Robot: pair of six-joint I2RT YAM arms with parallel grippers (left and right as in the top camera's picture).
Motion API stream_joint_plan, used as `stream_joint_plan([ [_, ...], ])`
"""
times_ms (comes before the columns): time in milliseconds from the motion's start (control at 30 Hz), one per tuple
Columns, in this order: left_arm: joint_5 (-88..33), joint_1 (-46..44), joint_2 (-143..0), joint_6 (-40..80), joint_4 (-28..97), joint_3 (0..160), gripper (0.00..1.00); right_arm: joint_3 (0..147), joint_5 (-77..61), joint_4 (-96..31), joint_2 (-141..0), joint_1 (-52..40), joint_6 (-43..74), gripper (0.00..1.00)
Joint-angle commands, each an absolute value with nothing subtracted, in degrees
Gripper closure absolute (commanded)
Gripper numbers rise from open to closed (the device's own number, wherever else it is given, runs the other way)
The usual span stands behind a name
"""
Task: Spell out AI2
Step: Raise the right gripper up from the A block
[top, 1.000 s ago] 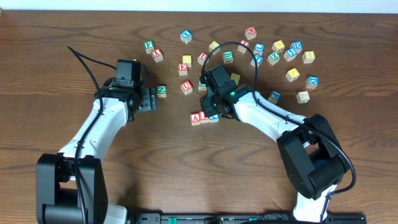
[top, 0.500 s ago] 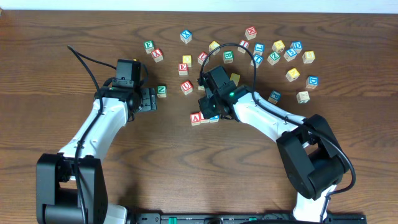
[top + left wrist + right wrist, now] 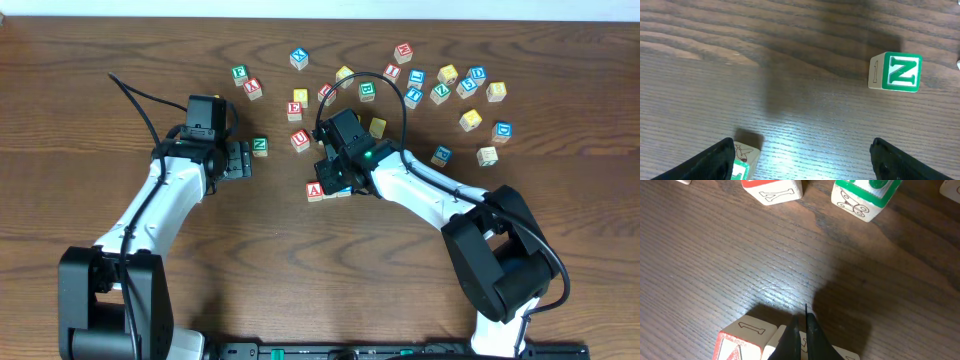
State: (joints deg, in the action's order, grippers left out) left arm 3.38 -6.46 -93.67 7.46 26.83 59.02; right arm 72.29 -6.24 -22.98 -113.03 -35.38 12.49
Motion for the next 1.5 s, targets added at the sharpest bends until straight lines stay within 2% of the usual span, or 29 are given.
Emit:
stream_joint_plan([
  [0,4.12,-6.22,-94.43,7.16,26.89,59.46,0.16,73.47,-6.59,-23.55,-113.56,-35.83,12.86,0.99],
  [1133,4.10,-6.22,-94.43,7.16,26.89,59.46,0.15,73.49,-2.48,-22.04,-113.56,-35.44,12.82,0.99],
  [1467,-0.84,-6.63,-94.43,7.14,27.79,59.46,0.15,75.90,2.07,-22.50,-113.47,-30.79,12.82,0.99],
])
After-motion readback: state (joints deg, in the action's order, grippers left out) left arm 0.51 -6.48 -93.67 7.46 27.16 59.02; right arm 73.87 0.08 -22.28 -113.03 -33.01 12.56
